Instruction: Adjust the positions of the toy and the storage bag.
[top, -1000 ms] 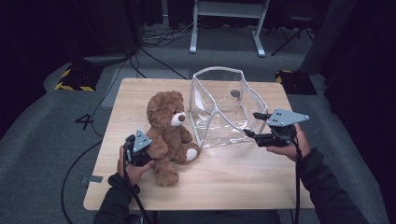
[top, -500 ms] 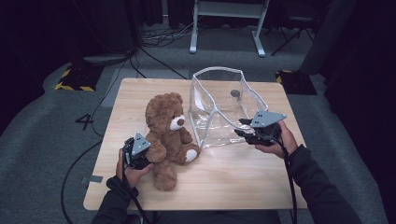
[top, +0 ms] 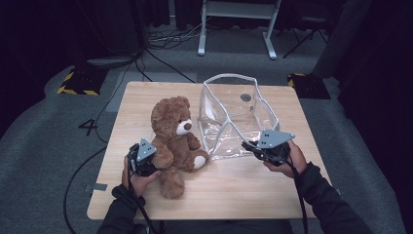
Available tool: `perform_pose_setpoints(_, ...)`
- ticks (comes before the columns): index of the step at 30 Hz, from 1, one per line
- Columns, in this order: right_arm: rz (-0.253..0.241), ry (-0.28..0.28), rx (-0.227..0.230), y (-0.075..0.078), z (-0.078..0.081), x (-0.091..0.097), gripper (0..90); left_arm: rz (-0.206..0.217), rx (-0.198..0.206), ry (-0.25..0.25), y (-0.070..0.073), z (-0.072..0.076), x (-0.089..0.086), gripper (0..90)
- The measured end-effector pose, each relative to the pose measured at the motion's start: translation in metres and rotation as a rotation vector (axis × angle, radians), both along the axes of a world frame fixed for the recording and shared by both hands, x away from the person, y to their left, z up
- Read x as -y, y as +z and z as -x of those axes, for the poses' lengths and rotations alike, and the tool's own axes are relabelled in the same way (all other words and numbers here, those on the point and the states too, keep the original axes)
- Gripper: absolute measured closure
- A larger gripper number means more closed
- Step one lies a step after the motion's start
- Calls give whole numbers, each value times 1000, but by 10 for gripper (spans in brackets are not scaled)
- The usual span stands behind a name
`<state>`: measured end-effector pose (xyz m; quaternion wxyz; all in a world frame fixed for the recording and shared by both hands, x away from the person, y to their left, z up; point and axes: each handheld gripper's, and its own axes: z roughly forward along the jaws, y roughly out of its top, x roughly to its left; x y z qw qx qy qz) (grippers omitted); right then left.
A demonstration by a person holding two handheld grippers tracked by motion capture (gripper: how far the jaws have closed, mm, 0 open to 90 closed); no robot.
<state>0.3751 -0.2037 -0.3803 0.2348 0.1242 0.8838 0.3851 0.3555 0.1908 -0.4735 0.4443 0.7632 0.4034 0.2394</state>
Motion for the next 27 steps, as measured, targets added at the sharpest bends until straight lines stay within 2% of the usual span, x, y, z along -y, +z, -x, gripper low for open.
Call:
perform_pose_setpoints(3,-2,12,0,0,7,-1,876,-5,-3,4,0,0,0,530)
perform_pose_setpoints(5,-7,29,-1,0,19,-2,876,-4,-6,11,0,0,2,526)
perform_pose_setpoints(8,-11,33,-5,1,28,-5,876,-3,-8,9,0,0,2,524)
perform_pose_setpoints(9,-11,33,-5,1,28,-5,876,-9,-6,7,0,0,1,524)
perform_pose_setpoints(12,-20,44,-12,2,35,-10,876,16,-18,17,-1,-1,1,509)
perform_pose_setpoints(18,-24,55,-14,4,43,-25,875,18,-14,34,-2,-3,4,490)
perform_pose_setpoints(23,-25,56,-29,4,50,-33,876,57,-11,29,-7,-13,11,489)
perform_pose_setpoints(27,-44,27,-42,5,52,-26,876,87,-22,7,-8,-25,25,499)
